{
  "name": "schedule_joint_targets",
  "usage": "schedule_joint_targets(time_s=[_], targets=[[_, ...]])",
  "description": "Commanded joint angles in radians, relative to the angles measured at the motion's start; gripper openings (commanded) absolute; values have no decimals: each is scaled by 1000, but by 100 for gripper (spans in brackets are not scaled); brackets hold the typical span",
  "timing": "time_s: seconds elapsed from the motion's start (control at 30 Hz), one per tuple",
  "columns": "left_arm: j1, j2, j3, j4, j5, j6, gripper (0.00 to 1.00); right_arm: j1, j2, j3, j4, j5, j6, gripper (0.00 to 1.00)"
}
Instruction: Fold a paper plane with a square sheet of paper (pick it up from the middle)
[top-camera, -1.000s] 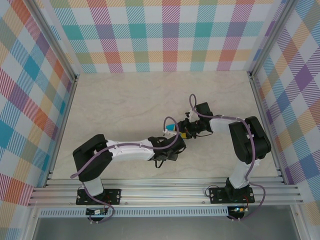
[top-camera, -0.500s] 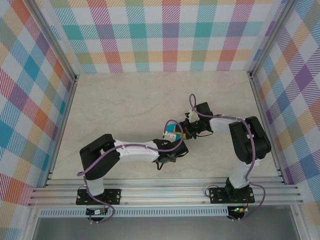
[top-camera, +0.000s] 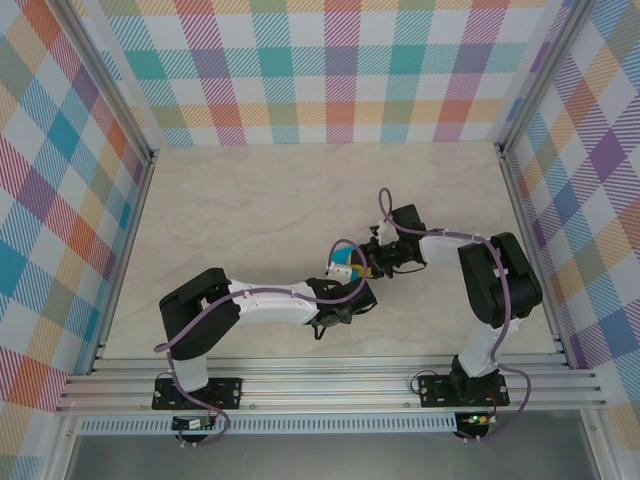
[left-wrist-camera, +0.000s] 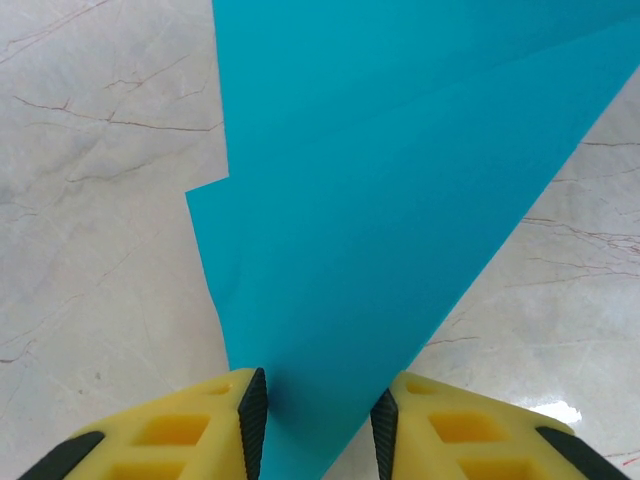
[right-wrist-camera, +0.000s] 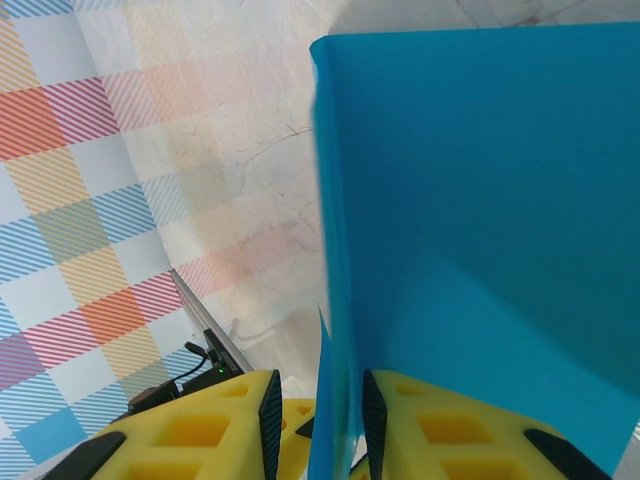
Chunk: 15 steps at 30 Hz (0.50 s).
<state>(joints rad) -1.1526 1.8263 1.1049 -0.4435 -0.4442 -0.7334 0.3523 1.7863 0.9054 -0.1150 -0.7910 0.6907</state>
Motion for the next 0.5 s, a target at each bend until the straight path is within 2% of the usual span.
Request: schedule_joint_targets(time_s=[0.0,0.27,0.47], targets=[[-15,5,-6,-15,-20,17,32,-6,5,24,-17,-19,-16,29],[-16,-2,-18,17,17,37,32,-6,10,25,-22,-13,-17,29],[-15,-1,-22,22,23,35,25,-6,9,23,-24,-8,-17,29]])
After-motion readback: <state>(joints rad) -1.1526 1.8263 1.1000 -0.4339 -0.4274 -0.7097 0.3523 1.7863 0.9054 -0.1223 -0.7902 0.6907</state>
